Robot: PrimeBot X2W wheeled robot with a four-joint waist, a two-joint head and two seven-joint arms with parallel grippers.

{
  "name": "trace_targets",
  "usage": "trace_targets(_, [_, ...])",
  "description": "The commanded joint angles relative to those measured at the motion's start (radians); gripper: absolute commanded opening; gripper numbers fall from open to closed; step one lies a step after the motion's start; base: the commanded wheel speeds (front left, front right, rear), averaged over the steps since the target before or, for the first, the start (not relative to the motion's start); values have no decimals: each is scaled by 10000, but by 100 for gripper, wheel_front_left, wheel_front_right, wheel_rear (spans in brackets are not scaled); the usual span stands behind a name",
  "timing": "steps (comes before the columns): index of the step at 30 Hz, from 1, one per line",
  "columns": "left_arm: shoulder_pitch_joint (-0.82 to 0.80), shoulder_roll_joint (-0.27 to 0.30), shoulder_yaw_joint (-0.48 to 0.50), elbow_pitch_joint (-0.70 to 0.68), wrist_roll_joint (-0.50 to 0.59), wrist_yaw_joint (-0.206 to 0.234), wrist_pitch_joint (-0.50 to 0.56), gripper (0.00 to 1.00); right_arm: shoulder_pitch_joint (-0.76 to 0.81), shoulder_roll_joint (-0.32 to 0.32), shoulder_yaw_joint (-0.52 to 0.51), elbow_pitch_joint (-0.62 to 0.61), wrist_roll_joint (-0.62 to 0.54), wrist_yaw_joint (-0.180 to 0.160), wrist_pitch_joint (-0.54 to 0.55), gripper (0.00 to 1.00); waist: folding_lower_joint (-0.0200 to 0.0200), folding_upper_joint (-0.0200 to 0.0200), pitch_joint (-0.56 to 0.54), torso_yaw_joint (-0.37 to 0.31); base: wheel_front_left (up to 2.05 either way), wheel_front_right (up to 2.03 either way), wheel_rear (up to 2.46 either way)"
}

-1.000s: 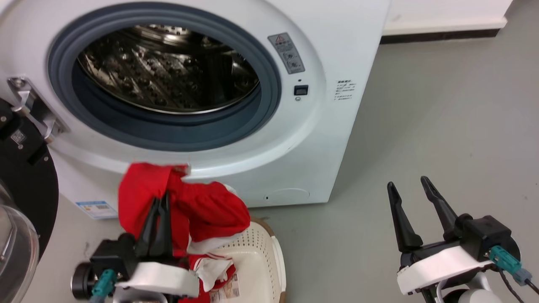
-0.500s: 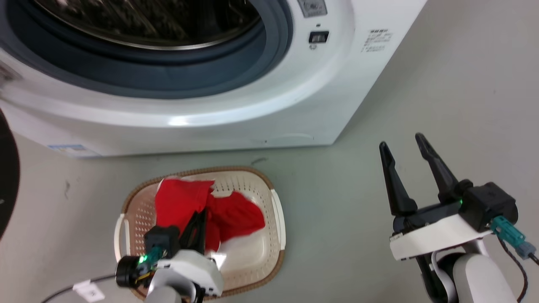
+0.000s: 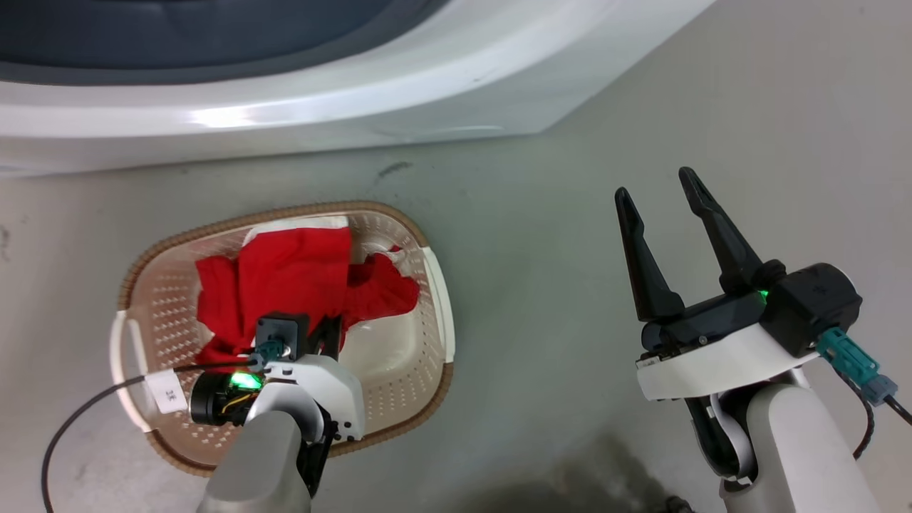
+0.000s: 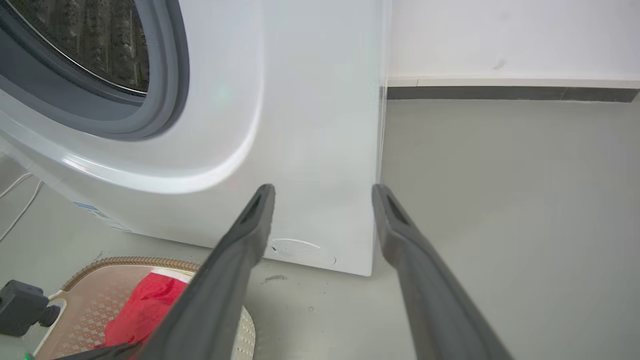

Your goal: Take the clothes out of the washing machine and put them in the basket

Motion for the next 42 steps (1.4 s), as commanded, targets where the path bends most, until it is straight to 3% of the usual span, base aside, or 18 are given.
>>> trace_targets(1, [-317,45,104,323,-59,35,-70,0,-199,10,34,47,70,-5,-84,100,-2,0,462,-309,0,0,0])
trace_targets(7, [-877,24,353,1767,-286,137,-48,0,-365,8,93,294,123,-5,-255,100,-2,0,671,-393,0,0,0])
trace_targets(8, [-950,10,371,1886,-309,128,-48,7,-400,10,108,353,136,-5,-276,100,-2,0,645,-396,0,0,0])
trace_targets(9, [-1008,1,384,1967,-334,121,-50,32,-444,10,116,401,150,-5,-293,100,-2,0,585,-391,0,0,0])
trace_targets(11, [-1040,-16,354,2016,-281,126,-49,100,-466,8,101,524,134,-5,-347,100,-2,0,372,-342,0,0,0])
trace_targets(19, [-469,-162,416,1570,-465,103,-49,100,-114,4,-98,985,-150,-5,-398,100,-2,0,-1156,41,0,0,0])
trace_targets(26, [536,-224,61,-125,-861,166,-49,100,459,5,-663,987,-502,-5,-204,100,-2,0,-2736,552,0,0,0])
trace_targets(34, [1526,-222,-705,-2796,-1381,809,-50,100,1213,7,-1332,549,-965,-5,58,100,-2,0,-4081,1157,0,0,0])
trace_targets(42, [2229,-222,-623,-5437,-674,1341,-50,100,1862,5,-1662,162,-1150,-5,236,100,-2,0,-5149,1466,0,0,0])
